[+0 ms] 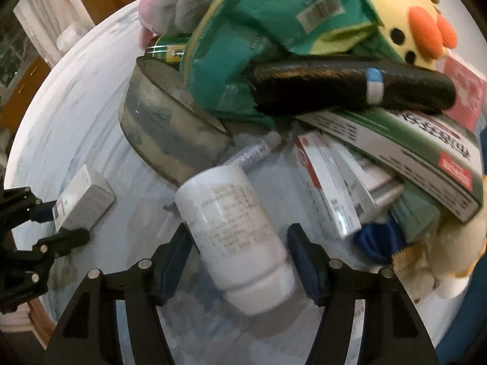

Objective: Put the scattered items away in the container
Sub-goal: 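Carry the white box and white pill bottle over the blue crate with both tools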

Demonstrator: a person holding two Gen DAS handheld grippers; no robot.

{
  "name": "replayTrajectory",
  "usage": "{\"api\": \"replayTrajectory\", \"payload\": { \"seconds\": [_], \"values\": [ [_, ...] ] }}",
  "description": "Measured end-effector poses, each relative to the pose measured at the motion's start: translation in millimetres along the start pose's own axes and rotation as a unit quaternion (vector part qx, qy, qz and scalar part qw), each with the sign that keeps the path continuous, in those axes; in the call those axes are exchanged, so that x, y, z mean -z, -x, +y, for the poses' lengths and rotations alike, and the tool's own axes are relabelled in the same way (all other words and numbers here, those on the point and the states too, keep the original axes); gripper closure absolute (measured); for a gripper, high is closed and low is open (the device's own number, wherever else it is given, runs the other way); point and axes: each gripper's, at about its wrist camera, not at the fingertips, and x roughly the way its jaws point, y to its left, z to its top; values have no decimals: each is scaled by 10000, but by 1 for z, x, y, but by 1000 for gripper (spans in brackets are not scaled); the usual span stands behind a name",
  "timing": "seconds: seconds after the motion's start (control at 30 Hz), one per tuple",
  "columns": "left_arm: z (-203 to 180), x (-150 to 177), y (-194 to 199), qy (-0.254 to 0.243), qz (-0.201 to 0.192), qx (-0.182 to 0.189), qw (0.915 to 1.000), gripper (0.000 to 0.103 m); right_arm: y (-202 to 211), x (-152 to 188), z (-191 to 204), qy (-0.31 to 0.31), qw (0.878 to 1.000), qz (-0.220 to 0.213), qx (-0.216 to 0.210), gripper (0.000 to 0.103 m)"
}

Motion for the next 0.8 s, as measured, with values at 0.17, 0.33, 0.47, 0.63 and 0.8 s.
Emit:
{"api": "replayTrajectory", "payload": {
  "seconds": [0.17, 0.33, 0.47, 0.63, 0.8],
  "values": [
    [1, 2, 0, 88, 58, -56, 9999, 73, 4, 2, 4, 11, 10000, 13, -25, 52],
    [0, -1, 11, 138, -9, -107, 9998, 73, 12, 12, 5, -84, 9997, 165, -169, 52],
    [-3, 0, 24, 145, -106, -114, 9998, 73, 28, 19, 5, -159, 9993, 193, -261, 52],
    [-1, -9, 46, 73, -215, -158, 9996, 73, 63, 20, 4, -246, 9991, 49, -350, 52],
    [-5, -14, 72, 13, -364, -240, 9990, 73, 98, 18, 9, -135, 9987, -167, -465, 52]
  ]
}}
